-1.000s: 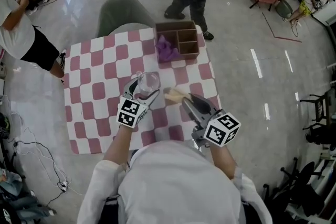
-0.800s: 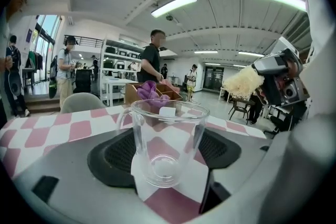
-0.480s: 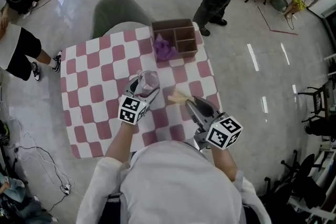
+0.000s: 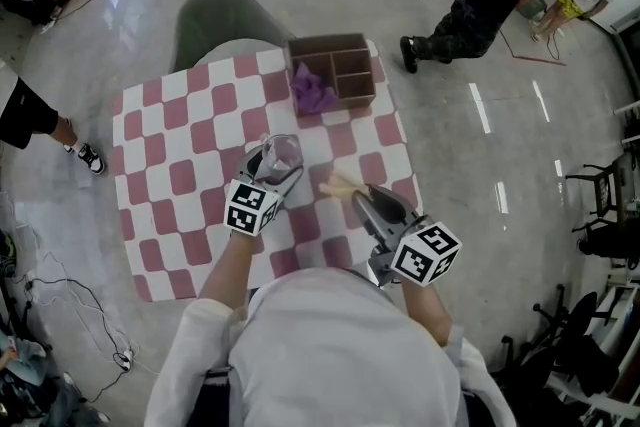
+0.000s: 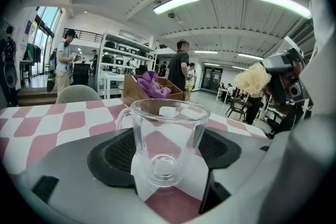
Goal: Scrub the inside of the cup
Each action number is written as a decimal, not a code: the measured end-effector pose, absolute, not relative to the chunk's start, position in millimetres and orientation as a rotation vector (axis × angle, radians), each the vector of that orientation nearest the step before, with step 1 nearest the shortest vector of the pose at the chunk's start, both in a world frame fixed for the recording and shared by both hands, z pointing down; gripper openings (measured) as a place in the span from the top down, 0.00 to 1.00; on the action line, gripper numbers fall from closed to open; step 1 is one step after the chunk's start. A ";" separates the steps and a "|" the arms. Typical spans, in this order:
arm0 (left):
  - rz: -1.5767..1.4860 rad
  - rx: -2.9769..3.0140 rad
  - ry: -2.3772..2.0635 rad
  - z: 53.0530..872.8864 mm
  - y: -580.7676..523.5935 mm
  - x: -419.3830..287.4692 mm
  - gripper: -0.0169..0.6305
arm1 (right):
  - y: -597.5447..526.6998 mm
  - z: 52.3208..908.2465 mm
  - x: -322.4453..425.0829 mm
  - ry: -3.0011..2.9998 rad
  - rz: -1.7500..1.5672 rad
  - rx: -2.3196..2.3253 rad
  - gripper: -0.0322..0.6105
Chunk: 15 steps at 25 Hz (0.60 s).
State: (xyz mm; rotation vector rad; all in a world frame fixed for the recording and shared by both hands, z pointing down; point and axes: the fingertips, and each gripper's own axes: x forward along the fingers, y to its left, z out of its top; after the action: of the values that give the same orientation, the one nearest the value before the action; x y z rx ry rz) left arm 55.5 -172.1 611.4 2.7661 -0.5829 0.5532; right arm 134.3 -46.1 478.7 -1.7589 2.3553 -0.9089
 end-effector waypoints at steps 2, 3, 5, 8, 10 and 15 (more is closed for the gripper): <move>0.546 2.765 -0.585 611.9 -171.9 54.7 0.42 | -46.6 479.4 133.6 2.362 -0.909 -1.755 0.79; 0.541 2.763 -0.588 612.2 -171.7 54.1 0.42 | -46.7 479.7 133.1 2.366 -0.910 -1.752 0.79; 0.533 2.758 -0.593 612.7 -171.4 52.7 0.42 | -46.8 479.7 132.4 2.375 -0.909 -1.749 0.79; 0.530 2.750 -0.588 613.0 -170.4 51.3 0.42 | -47.0 478.6 131.9 2.384 -0.906 -1.744 0.79; 0.535 2.752 -0.582 612.6 -170.0 50.8 0.42 | -47.6 477.5 130.6 2.391 -0.904 -1.738 0.79; 0.537 2.758 -0.587 612.2 -168.7 50.1 0.42 | -46.0 475.9 128.1 2.402 -0.900 -1.728 0.79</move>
State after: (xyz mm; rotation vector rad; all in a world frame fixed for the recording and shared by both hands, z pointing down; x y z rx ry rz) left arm 50.1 -168.7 612.2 2.7579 -0.5874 0.5367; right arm 128.1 -46.0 475.9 -1.7282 2.4022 -0.9002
